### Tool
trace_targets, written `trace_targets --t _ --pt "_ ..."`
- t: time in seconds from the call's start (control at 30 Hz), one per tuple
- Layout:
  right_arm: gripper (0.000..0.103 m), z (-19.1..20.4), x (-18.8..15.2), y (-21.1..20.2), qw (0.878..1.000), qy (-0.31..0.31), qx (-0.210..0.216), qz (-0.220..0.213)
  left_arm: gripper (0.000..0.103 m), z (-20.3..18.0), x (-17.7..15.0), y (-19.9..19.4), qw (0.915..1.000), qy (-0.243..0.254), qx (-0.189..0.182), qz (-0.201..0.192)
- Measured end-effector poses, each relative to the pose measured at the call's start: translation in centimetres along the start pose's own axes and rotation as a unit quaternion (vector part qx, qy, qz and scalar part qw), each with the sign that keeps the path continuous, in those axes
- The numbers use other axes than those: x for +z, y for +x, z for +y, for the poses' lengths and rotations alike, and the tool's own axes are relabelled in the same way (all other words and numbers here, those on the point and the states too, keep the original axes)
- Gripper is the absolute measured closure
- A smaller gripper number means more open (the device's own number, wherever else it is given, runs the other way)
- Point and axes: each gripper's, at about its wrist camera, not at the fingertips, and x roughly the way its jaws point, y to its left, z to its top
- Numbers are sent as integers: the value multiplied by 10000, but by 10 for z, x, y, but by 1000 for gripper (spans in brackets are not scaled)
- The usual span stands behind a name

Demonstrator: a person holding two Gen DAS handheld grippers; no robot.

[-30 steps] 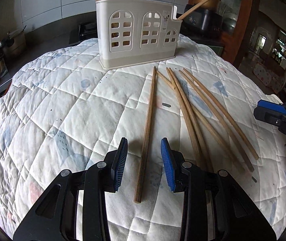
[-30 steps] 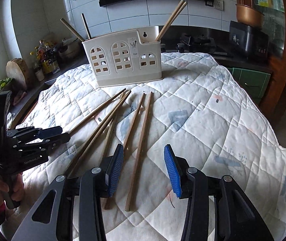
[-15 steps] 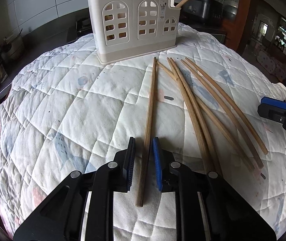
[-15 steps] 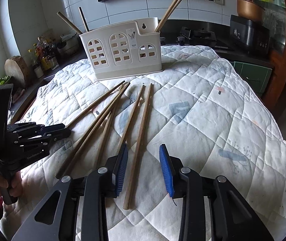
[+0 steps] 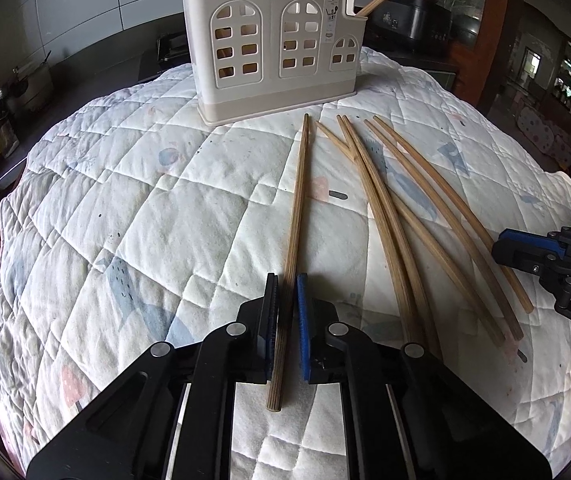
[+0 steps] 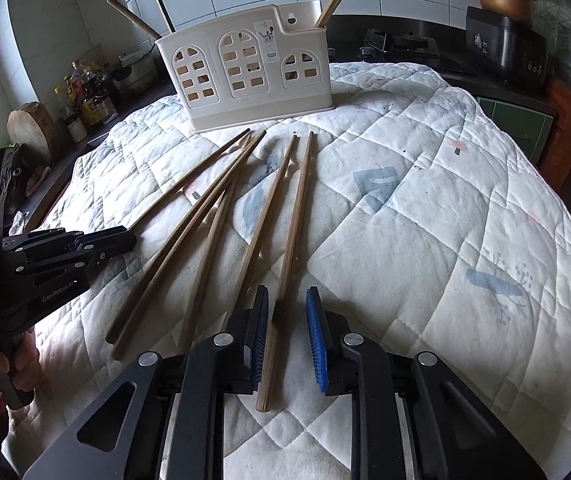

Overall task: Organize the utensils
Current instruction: 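Lower the left tool onto a wooden chopstick and close it while the right tool grasps another, then lift the left tool's chopstick off the mat while the right tool lifts its chopstick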

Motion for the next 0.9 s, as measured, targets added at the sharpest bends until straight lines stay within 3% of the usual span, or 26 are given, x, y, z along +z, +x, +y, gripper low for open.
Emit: trace_targets --t 0.23,0.43,0.9 --pt "92 10 0 6 9991 -171 -382 -12 94 -2 -1 0 10000 4 57 -39" --pt "96 6 -1 1 9993 -69 -350 -95 95 -1 -1 -3 9999 -117 37 -80" --pt "96 16 27 -72 9917 -418 -397 -1148 97 -2 12 -38 9983 -122 -43 -566"
